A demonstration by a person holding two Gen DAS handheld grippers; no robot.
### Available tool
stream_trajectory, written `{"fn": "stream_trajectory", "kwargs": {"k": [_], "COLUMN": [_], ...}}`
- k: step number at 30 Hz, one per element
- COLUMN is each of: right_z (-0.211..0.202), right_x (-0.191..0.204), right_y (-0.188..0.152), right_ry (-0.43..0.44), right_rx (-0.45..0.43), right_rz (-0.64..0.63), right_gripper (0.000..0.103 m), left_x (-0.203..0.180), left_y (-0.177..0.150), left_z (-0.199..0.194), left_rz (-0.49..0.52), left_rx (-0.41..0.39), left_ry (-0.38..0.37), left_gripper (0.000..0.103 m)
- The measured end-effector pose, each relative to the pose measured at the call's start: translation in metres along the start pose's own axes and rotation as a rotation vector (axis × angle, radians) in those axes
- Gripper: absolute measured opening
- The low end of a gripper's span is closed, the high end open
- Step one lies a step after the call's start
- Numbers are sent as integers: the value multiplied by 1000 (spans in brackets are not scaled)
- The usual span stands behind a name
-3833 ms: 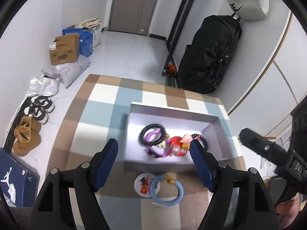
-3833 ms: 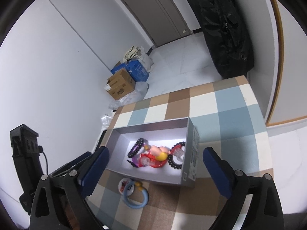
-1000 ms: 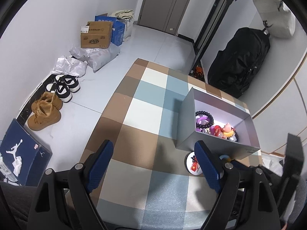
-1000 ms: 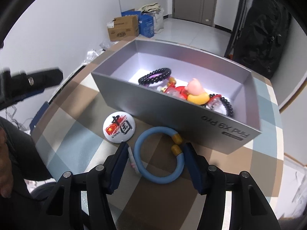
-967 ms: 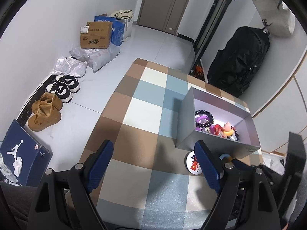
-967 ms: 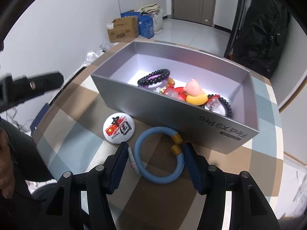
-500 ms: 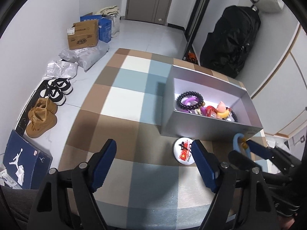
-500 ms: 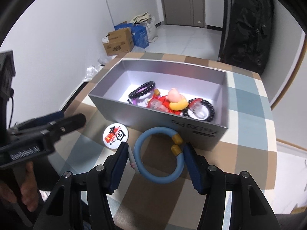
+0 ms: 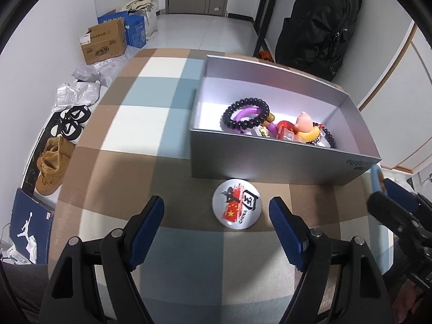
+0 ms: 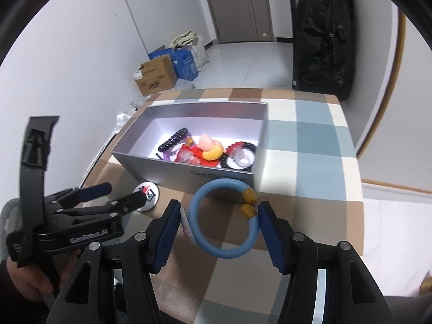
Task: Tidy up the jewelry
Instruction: 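Grasp the blue ring with the right while the left grasps the white China badge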
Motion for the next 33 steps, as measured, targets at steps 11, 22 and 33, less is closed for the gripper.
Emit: {"fn": "stream_trajectory", "kwargs": {"k": [11,22,33], "right_z": [-12,-17,-17], "right_x": [-17,-22,-23], "right_y": [-4,-3,-4], "right_ry": [22,40,40], "right_rx": [-9,-20,-16], "right_rz": [49,67,75], "right_gripper": [58,58,58], "left_x": [-16,-23,-27], "left_y": [-4,-6,-5], "left_z": [8,7,7], "left_rz": [54,120,111], "left_rx": [8,11,14], "left_ry": [23,52,6], "left_gripper": [76,49,37]}}
Point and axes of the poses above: each gripper's, at about its wrist camera, not at the fingertips, and z roughly the way its jaws point, x to its left, y to its top, the point moved 10 cm from there along z, roughly the way its jaws point, and after that the axes turned 4 degrees about -z, right-handed, at the moved point
